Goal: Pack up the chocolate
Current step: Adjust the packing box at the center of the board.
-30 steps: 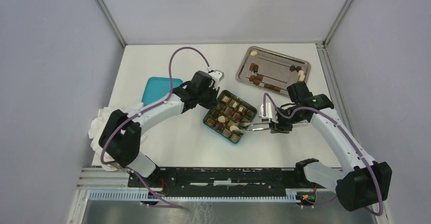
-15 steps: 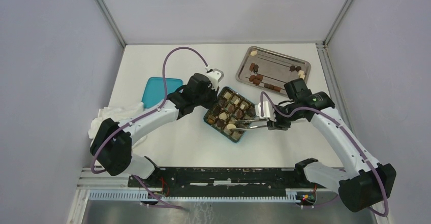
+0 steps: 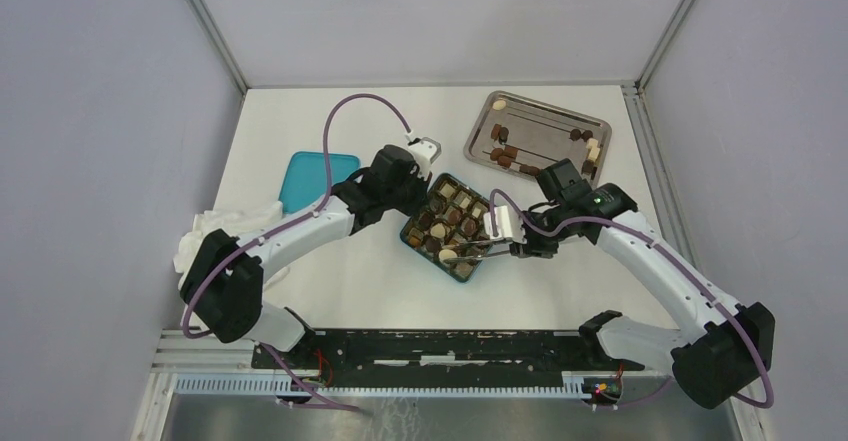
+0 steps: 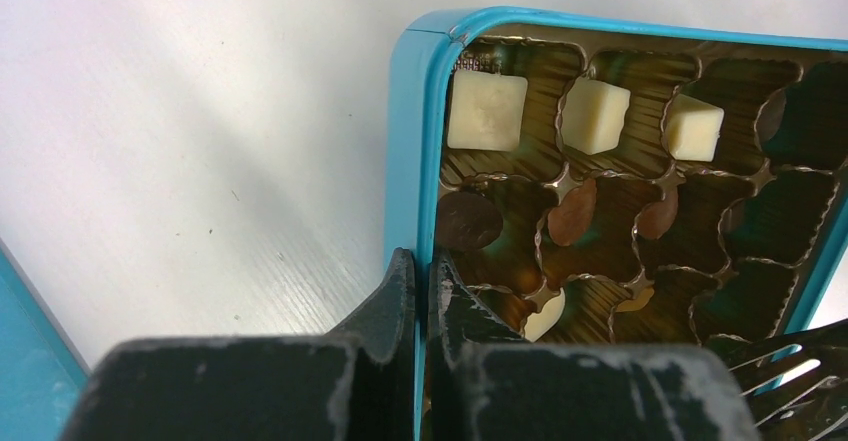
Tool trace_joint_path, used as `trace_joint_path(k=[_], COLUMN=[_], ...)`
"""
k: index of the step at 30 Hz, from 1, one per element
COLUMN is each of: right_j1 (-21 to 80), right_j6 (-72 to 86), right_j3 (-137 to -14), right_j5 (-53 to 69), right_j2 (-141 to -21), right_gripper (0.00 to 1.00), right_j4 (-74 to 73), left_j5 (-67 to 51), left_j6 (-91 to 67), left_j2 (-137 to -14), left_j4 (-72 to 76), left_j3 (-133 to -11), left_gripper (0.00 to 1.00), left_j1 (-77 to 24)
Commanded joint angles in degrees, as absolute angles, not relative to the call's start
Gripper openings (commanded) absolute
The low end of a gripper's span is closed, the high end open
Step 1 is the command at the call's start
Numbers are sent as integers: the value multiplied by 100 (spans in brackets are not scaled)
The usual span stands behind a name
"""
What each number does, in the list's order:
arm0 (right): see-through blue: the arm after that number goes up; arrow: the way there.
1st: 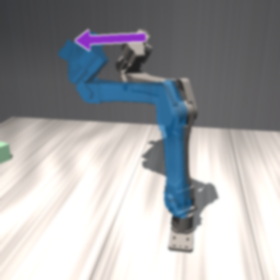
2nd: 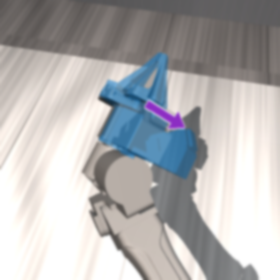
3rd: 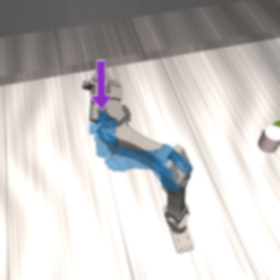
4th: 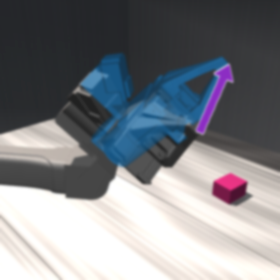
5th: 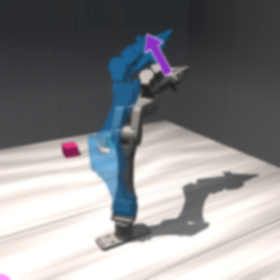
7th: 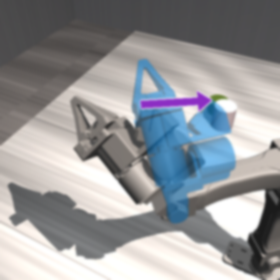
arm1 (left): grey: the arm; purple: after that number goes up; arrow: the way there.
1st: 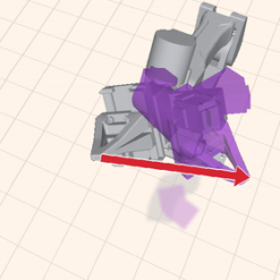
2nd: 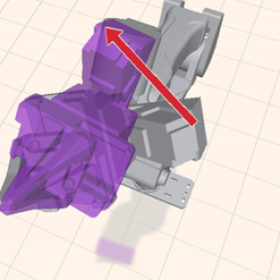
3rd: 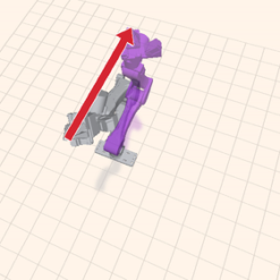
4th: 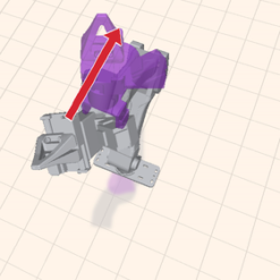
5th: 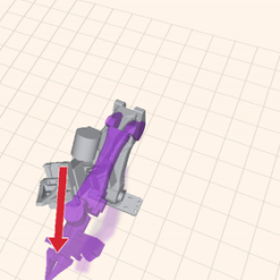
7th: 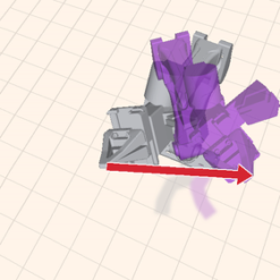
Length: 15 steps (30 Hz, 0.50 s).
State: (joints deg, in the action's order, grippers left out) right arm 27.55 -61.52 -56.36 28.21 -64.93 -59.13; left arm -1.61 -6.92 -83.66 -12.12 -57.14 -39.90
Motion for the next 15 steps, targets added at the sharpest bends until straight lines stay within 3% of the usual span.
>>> trace_joint_path(k=[1, 15], right_j1=[2880, 3164], right_j6=[-5926, -5713], right_j3=[-5607, -5504], right_j5=[2640, 2407], right_j2=[-6529, -6698], right_gripper=[7, 29], right_j4=[-5595, -5425], left_j5=[-339, -366], left_j6=[-651, -662], left_j2=[-8312, -8380], left_j4=[-803, -887], left_j3=[-6051, -6108], left_gripper=[2, 2], left_j1=[-4012, -4025])
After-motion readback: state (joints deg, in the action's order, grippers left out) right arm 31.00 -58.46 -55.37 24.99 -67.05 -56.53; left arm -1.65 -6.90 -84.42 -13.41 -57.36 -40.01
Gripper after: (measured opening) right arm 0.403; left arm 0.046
